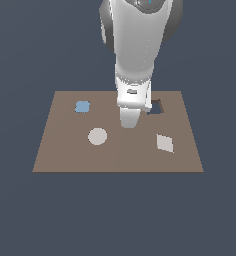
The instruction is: Insert a designated object into the corresponding slot on a board.
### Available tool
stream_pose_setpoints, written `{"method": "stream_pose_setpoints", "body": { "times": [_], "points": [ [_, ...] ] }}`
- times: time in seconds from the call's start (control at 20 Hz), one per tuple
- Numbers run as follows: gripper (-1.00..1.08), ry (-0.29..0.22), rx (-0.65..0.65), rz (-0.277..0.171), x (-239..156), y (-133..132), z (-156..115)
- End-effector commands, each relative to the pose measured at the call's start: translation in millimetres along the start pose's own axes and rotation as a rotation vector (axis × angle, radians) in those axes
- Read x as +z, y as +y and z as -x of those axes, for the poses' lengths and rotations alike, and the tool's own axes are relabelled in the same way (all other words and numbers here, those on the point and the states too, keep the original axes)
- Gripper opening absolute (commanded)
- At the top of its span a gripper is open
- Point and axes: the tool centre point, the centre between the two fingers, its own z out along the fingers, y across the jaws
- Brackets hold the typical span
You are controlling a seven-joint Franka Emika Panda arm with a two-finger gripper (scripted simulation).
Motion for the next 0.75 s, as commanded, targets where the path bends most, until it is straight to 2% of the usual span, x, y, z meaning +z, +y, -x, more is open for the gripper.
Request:
{"method": "stream_pose_setpoints", "body": {
  "times": [0.0,0.2,0.25,0.7],
  "points": [
    [-1.00,0.000,0.000,0.000,3.1,-0.2,0.1],
    [-1.00,0.000,-0.001,0.001,9.0,-0.9,-0.9],
    [1.00,0.000,-0.001,0.001,9.0,-0.9,-0.9],
    [1.00,0.000,-0.001,0.001,9.0,-0.9,-0.9]
  ]
}}
